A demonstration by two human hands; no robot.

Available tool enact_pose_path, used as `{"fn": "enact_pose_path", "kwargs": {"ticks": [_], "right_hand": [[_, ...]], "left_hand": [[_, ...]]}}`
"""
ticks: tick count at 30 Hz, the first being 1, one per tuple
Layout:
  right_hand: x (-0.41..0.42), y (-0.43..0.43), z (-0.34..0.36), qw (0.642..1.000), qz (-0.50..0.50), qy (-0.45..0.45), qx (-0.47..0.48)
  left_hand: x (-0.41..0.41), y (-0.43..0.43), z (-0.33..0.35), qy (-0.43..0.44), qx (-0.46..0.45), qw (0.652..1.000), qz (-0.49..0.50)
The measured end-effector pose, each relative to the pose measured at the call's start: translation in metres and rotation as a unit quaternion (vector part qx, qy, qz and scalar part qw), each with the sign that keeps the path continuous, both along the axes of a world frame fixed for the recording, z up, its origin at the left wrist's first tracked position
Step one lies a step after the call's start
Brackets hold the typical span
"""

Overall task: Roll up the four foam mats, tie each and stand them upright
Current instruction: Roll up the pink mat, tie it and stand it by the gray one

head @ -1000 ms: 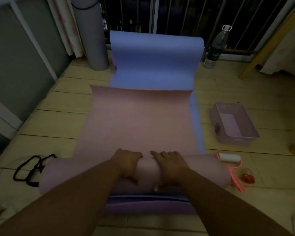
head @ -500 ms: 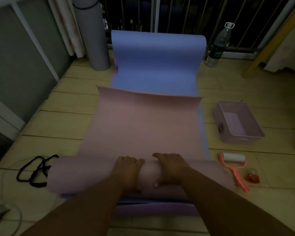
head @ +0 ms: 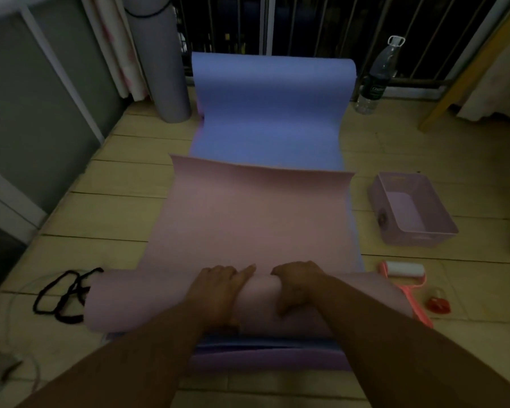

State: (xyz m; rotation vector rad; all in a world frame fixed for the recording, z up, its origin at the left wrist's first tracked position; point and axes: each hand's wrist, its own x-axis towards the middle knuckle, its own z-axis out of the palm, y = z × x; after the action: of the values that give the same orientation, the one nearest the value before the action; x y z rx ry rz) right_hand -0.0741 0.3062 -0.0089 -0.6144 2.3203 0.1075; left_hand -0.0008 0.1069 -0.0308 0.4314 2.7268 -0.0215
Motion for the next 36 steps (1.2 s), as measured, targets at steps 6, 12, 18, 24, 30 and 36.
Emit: {"fn": "enact_pose_path", "kwargs": {"ticks": [6, 12, 18, 24, 30, 36], "right_hand": [[0.020, 0.002, -0.009, 0.995, 0.026, 0.084, -0.037], [0.017, -0.005, -0.004, 0.997, 0.000, 0.074, -0.011], [0.011, -0.008, -0.003, 0.998, -0.004, 0.061, -0.023], [0.020, -0.001, -0.008, 0.997, -0.009, 0.077, -0.025], [0.002, -0.013, 0.001, 0.998, -0.046, 0.042, -0.008], [0.015, -0.008, -0.005, 0.995, -0.063, 0.059, -0.045]], "left_hand": [[-0.030, 0.014, 0.003, -0.072, -0.011, 0.997, 0.031], [-0.007, 0.005, -0.003, -0.011, 0.026, 0.999, 0.046], [-0.024, 0.010, 0.010, -0.079, -0.021, 0.995, 0.053], [-0.039, 0.004, 0.016, -0.133, 0.021, 0.990, 0.052], [-0.012, 0.003, -0.005, 0.040, 0.038, 0.998, -0.009], [-0.015, 0.009, -0.004, -0.020, -0.032, 0.998, 0.041]]}}
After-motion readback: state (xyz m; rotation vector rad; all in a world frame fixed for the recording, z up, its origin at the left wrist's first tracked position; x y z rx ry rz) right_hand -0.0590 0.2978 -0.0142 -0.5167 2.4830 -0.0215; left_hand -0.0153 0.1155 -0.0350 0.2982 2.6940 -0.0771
